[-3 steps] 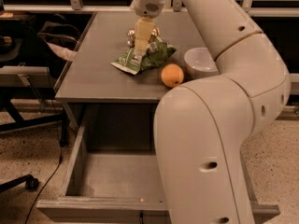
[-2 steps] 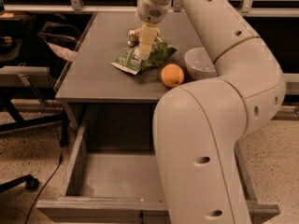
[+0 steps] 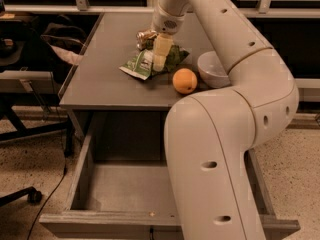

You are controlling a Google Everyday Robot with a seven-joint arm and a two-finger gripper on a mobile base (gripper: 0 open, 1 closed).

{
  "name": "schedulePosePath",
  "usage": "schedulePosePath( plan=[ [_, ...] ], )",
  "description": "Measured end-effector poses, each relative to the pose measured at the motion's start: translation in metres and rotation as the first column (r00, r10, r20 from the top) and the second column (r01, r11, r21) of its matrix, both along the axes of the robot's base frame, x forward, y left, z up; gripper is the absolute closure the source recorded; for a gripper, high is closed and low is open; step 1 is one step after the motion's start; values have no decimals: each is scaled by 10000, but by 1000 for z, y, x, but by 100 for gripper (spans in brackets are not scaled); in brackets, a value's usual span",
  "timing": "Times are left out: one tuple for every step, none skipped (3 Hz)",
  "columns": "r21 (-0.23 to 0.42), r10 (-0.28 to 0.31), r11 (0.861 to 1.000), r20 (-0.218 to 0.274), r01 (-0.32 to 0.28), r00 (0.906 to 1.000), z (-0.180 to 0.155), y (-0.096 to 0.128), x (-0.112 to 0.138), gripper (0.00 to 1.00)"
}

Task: Place green jalapeno chip bag into top drawer

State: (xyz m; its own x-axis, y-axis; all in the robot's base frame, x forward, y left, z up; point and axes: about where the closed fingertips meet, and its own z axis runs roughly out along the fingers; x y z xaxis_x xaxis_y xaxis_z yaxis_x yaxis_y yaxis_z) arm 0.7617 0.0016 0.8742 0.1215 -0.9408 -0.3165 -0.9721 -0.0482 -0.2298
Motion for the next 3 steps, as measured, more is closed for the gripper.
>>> schedulePosePath(
  plan=[
    [2,2,10000,-2,-2,10000,0,0,0,19],
    [2,2,10000,-2,-2,10000,0,0,0,50],
    [2,2,10000,-2,-2,10000,0,0,0,73]
  ],
)
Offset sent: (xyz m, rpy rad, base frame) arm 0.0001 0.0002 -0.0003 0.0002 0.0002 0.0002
